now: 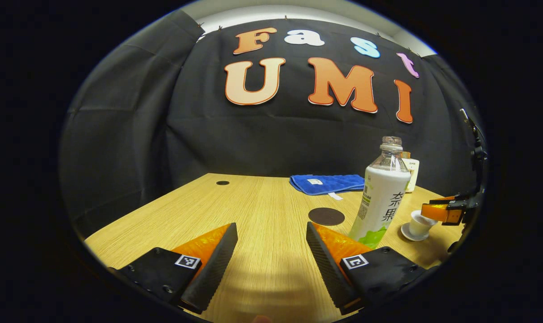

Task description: Open the teacup lid with one hand, grasp the water bottle and pour water into the teacup with the other hand; after pouring, place the water bottle on the coaster and then close the teacup lid.

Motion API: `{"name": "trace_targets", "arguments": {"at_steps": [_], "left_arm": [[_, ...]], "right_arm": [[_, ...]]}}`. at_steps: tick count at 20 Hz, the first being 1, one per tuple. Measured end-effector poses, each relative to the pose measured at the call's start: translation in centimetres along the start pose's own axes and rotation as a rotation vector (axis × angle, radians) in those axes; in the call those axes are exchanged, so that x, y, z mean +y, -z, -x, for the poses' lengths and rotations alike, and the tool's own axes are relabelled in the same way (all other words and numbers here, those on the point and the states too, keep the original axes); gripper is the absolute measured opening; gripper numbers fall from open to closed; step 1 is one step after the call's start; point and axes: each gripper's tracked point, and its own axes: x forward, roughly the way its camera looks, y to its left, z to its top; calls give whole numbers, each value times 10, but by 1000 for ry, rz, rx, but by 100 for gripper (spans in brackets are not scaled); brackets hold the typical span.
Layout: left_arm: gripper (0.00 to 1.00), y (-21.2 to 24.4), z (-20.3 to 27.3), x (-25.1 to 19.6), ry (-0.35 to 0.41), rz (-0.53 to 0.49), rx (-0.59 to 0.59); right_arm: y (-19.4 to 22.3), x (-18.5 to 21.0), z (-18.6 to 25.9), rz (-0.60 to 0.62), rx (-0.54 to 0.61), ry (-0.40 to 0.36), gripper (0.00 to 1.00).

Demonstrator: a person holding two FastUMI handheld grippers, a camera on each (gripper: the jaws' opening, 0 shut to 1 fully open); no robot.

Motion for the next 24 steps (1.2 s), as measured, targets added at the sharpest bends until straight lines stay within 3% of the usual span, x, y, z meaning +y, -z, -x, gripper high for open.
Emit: {"name": "trace_targets", "arguments": {"at_steps": [1,6,16,22,23,24], "left_arm": [[99,1,0,0,0,0,1],[99,3,1,-4,9,5,9],[99,-8,21,-13,17,-13,-11],[99,-19,31,-45,81,-15,-43],[99,-19,31,-52,95,-17,-45],[99,-20,32,-62,115,-19,-48]], "right_arm": [[2,0,0,3,2,1,41],[2,-4,-2,-8,11,12,28],[-9,-9,6,-25,-29,21,21],[-19,-33,23,-22,-60,46,18],[-20,-40,25,-27,-65,56,13],[-21,-48,28,-33,-72,67,18]]}}
